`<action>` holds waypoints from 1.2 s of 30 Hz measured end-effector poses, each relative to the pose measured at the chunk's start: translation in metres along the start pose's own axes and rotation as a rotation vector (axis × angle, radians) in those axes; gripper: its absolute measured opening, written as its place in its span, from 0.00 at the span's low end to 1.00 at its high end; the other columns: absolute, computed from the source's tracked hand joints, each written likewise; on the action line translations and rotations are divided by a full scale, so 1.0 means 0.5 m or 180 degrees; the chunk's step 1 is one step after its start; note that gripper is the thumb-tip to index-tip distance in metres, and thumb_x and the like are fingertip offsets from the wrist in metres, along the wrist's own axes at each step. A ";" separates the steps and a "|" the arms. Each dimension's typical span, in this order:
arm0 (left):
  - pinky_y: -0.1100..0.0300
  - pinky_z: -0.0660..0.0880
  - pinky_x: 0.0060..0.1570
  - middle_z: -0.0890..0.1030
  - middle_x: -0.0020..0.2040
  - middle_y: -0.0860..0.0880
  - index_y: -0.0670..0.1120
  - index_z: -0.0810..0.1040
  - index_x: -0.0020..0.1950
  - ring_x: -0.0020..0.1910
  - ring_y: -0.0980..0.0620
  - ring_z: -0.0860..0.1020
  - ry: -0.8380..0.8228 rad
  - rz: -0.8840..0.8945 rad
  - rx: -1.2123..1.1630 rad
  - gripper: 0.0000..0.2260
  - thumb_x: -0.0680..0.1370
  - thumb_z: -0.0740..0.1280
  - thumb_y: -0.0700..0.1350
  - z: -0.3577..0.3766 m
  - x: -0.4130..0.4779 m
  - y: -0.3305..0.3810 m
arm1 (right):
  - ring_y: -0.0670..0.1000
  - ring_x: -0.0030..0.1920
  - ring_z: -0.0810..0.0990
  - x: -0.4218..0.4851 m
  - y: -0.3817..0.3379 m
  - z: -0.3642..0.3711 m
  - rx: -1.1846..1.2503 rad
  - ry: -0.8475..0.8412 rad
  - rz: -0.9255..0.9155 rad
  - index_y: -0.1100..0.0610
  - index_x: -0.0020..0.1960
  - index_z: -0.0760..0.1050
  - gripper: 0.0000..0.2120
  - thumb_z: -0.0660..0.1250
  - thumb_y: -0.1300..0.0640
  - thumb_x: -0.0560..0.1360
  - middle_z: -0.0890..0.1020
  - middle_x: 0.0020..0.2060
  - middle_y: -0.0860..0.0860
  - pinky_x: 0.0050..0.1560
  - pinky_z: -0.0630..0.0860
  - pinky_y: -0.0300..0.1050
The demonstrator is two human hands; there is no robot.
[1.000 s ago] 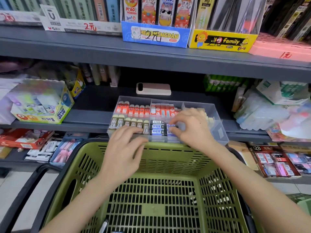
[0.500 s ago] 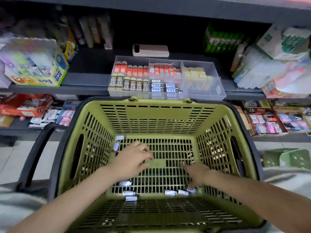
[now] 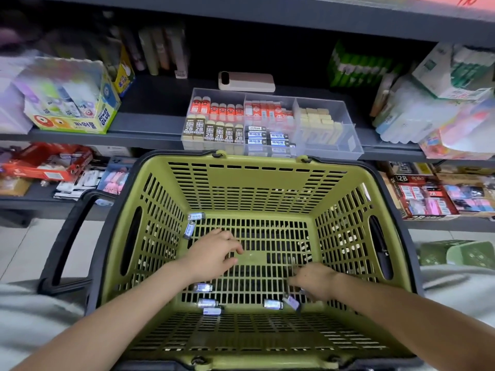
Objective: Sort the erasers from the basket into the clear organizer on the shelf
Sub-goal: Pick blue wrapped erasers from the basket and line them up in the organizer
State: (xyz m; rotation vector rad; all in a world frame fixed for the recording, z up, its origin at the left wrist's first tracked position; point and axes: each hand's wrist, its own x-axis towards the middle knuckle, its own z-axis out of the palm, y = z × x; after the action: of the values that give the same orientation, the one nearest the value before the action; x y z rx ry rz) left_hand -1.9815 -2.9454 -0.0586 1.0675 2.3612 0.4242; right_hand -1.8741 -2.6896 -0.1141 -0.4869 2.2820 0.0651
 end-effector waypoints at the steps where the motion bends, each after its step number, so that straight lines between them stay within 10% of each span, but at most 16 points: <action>1: 0.59 0.66 0.64 0.75 0.61 0.53 0.52 0.76 0.63 0.62 0.55 0.69 -0.0026 -0.0059 -0.0126 0.13 0.79 0.63 0.49 0.002 0.002 0.002 | 0.51 0.50 0.79 0.002 0.000 -0.011 0.0410 0.0176 0.0176 0.55 0.64 0.68 0.20 0.64 0.66 0.74 0.77 0.54 0.53 0.47 0.76 0.36; 7: 0.54 0.78 0.53 0.77 0.57 0.46 0.49 0.72 0.64 0.55 0.48 0.77 -0.0395 -0.1546 -0.3776 0.18 0.77 0.63 0.54 -0.005 0.016 0.051 | 0.42 0.31 0.78 0.010 -0.066 -0.151 0.3353 0.1194 0.0060 0.54 0.49 0.71 0.11 0.71 0.59 0.71 0.80 0.38 0.50 0.34 0.78 0.36; 11: 0.45 0.81 0.43 0.83 0.49 0.40 0.46 0.78 0.57 0.49 0.39 0.82 -0.0729 -0.2098 -0.5422 0.19 0.73 0.67 0.57 0.001 0.020 0.059 | 0.52 0.38 0.84 0.008 -0.115 -0.205 0.4378 0.1045 -0.0441 0.59 0.54 0.72 0.15 0.71 0.55 0.72 0.83 0.40 0.55 0.37 0.81 0.41; 16: 0.63 0.76 0.28 0.84 0.42 0.40 0.42 0.81 0.51 0.36 0.46 0.83 -0.0923 -0.2290 -0.4892 0.13 0.78 0.64 0.51 0.020 0.014 0.043 | 0.46 0.29 0.80 0.009 -0.084 -0.176 0.3990 0.0940 0.0155 0.54 0.46 0.74 0.05 0.63 0.54 0.77 0.81 0.33 0.51 0.32 0.79 0.37; 20: 0.66 0.70 0.25 0.78 0.32 0.47 0.40 0.79 0.43 0.27 0.54 0.75 -0.0803 -0.2511 -0.4264 0.11 0.78 0.65 0.47 0.024 0.017 0.011 | 0.46 0.40 0.77 0.030 -0.074 -0.075 0.1538 0.0165 0.0794 0.55 0.46 0.72 0.19 0.67 0.39 0.71 0.77 0.39 0.47 0.41 0.77 0.38; 25: 0.65 0.74 0.27 0.79 0.31 0.49 0.41 0.78 0.44 0.27 0.55 0.76 -0.0463 -0.2525 -0.4399 0.06 0.76 0.68 0.44 0.003 0.022 -0.032 | 0.49 0.44 0.76 0.055 -0.120 -0.008 0.0886 0.0004 0.0939 0.56 0.52 0.72 0.27 0.67 0.34 0.68 0.76 0.41 0.49 0.38 0.75 0.40; 32: 0.64 0.76 0.31 0.77 0.37 0.48 0.42 0.80 0.47 0.31 0.54 0.75 -0.0400 -0.2388 -0.4547 0.08 0.74 0.70 0.46 0.002 0.023 -0.049 | 0.50 0.47 0.79 0.040 -0.097 -0.003 0.1470 0.0340 0.0763 0.57 0.53 0.72 0.07 0.65 0.59 0.75 0.78 0.45 0.52 0.47 0.79 0.40; 36: 0.56 0.78 0.38 0.76 0.43 0.43 0.41 0.79 0.50 0.38 0.50 0.76 -0.0498 -0.2720 -0.4827 0.15 0.77 0.66 0.53 0.007 0.021 -0.048 | 0.47 0.34 0.81 0.050 -0.108 -0.092 0.3590 0.0516 0.0850 0.59 0.45 0.73 0.05 0.69 0.59 0.74 0.78 0.39 0.54 0.36 0.80 0.37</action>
State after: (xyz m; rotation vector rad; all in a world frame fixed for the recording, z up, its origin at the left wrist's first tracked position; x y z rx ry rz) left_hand -1.9999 -2.9525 -0.0763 -0.5523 1.3861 1.3201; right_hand -1.9018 -2.7569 -0.0944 0.4143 2.1095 -1.0899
